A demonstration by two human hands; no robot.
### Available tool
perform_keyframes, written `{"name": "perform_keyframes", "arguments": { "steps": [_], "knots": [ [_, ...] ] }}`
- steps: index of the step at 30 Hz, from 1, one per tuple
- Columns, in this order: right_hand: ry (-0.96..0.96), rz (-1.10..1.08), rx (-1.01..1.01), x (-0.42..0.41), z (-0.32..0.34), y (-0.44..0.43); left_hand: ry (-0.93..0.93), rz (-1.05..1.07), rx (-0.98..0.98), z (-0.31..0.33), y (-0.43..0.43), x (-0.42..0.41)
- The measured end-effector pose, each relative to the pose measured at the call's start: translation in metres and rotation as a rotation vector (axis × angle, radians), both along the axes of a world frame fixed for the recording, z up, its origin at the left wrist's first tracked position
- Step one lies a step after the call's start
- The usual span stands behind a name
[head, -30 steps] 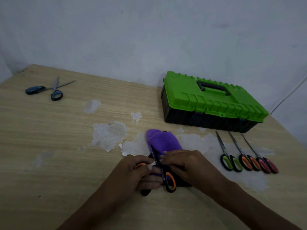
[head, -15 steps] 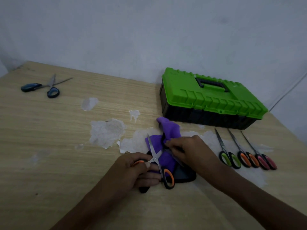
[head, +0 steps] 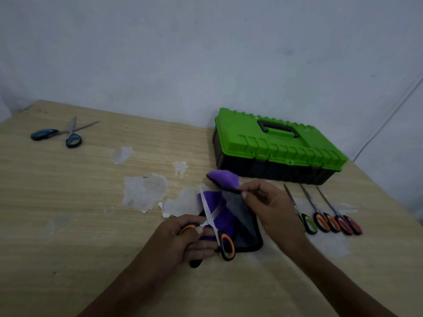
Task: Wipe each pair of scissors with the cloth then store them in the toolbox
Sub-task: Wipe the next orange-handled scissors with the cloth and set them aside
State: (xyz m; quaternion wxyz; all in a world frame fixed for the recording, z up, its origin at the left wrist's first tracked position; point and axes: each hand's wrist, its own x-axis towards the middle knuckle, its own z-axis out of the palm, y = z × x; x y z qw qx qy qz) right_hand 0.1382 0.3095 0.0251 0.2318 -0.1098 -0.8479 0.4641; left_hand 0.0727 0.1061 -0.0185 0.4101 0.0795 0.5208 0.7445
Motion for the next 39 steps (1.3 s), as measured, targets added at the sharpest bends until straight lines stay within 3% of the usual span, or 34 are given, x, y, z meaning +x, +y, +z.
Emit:
{"name": "perform_keyframes", "arguments": {
  "steps": [4, 9, 12, 16, 21, 26, 29, 33, 39],
  "knots": [
    [-0.164, 0.295, 0.551, 0.003, -0.018, -0.025, -0.023, 0.018, -0.017, -0.002, 0.003, -0.001],
    [-0.303, 0.255, 0.75, -0.018, -0.02, -0.015, -0.027, 0.018, -0.037, -0.006, 0.004, -0.004],
    [-0.41, 0.216, 0.803, -0.028, -0.016, -0.016, 0.005, 0.011, -0.038, -0.005, 0.004, -0.003],
    [-0.407, 0.164, 0.781, -0.033, -0.018, -0.014, 0.018, 0.026, -0.031, -0.006, 0.003, -0.001],
    [-0.175, -0.079, 0.505, -0.031, -0.028, 0.004, 0.033, 0.036, -0.019, -0.002, -0.004, 0.003],
    [-0.127, -0.194, 0.078, -0.027, -0.022, 0.01, 0.003, 0.041, -0.036, 0.0, -0.006, 0.002],
    [-0.07, 0.005, 0.246, -0.008, -0.011, -0.009, -0.003, 0.044, -0.04, 0.001, -0.004, 0.002],
    [-0.165, 0.271, 0.624, -0.006, -0.022, -0.035, 0.007, 0.032, -0.057, -0.002, 0.001, 0.0],
    [-0.31, 0.118, 0.716, -0.036, -0.029, -0.012, 0.0, 0.023, -0.045, 0.0, -0.001, 0.0]
  ]
}}
